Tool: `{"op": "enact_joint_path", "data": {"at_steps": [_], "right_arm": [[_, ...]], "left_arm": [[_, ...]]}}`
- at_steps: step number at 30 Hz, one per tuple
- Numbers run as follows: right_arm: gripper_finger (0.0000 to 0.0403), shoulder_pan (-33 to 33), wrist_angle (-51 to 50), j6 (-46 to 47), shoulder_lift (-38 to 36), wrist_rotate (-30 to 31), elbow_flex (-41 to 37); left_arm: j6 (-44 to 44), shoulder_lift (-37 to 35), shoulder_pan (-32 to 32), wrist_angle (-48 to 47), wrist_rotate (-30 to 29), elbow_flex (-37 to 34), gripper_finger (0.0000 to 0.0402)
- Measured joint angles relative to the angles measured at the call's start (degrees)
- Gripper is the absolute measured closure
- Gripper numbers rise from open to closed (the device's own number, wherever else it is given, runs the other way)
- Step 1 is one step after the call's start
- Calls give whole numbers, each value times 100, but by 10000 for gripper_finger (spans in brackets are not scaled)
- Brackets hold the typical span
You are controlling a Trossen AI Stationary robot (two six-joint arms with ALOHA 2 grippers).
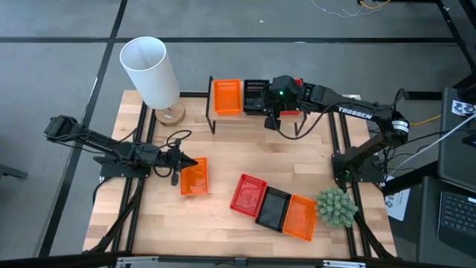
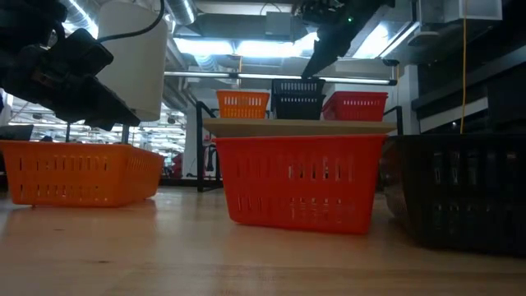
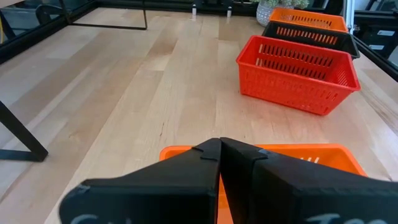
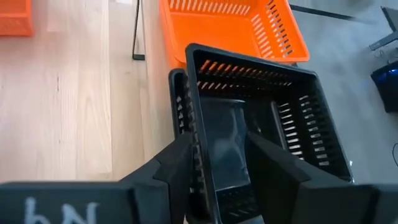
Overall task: Stack baskets on shelf by color
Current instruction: Stack the bottom left black basket on the black basket on the top shelf
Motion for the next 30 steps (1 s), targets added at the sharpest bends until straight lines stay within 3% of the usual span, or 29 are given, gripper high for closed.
{"op": "enact_joint_path", "data": {"at_steps": [14, 19, 30], "right_arm": [[256, 1, -41, -13, -15, -243, 118], [256, 0, -70, -17, -33, 46, 216], [256, -24, -210, -2, -17, 48, 216]], "left_arm": [[0, 1, 0, -83, 0, 0, 401], [0, -1, 0, -85, 0, 0, 401], [-14, -1, 0, -83, 0, 0, 401]]}}
